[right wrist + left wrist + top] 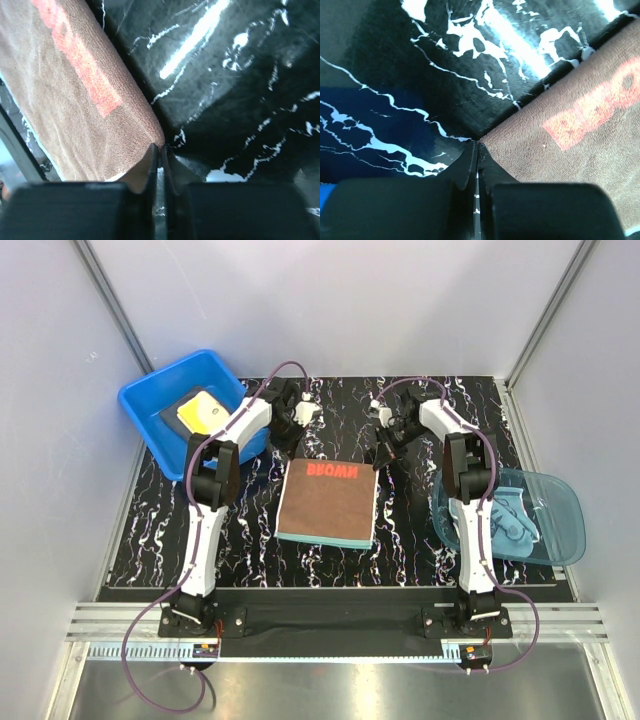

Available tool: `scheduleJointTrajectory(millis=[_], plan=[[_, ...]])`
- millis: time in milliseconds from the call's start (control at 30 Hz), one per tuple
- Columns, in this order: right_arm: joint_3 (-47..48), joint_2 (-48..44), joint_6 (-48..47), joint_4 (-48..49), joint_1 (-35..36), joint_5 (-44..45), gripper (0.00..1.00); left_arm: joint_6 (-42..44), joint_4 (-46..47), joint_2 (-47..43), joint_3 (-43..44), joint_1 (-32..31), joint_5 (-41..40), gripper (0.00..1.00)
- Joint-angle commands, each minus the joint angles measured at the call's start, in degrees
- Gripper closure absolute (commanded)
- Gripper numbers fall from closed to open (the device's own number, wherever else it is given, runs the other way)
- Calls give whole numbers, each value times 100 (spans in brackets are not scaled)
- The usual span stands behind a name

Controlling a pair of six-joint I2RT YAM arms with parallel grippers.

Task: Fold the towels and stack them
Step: Fold the towel

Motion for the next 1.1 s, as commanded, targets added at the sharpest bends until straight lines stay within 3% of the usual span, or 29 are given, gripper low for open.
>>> scheduleJointTrajectory(millis=[0, 133, 267, 500, 667, 767, 933, 967, 1067], plan=[[276, 123, -121, -70, -215, -24, 97, -134, -4, 34, 311, 40, 379, 100], [698, 202, -252, -104, -303, 152, 100, -566, 584, -10, 409, 40, 538, 100], [1015, 203, -515, -61, -330, 494, 100, -769, 1024, -28, 487, 48, 82, 100], [524, -175, -754, 553, -347, 846, 100, -707, 1393, -238, 453, 49, -174, 100], [285, -387, -780, 696, -339, 522, 99, -681, 1640, -397, 223, 40, -130, 100], [400, -281, -736, 546, -330, 434, 98, -654, 1333, -221, 495, 49, 28, 84], [391, -246, -701, 651, -330, 197, 96, -760, 857, 95, 839, 49, 441, 72], [487, -185, -675, 686, -330, 153, 97, -760, 857, 130, 796, 49, 467, 65], [811, 8, -648, 590, -321, -23, 98, -708, 752, 192, 813, 57, 547, 60]])
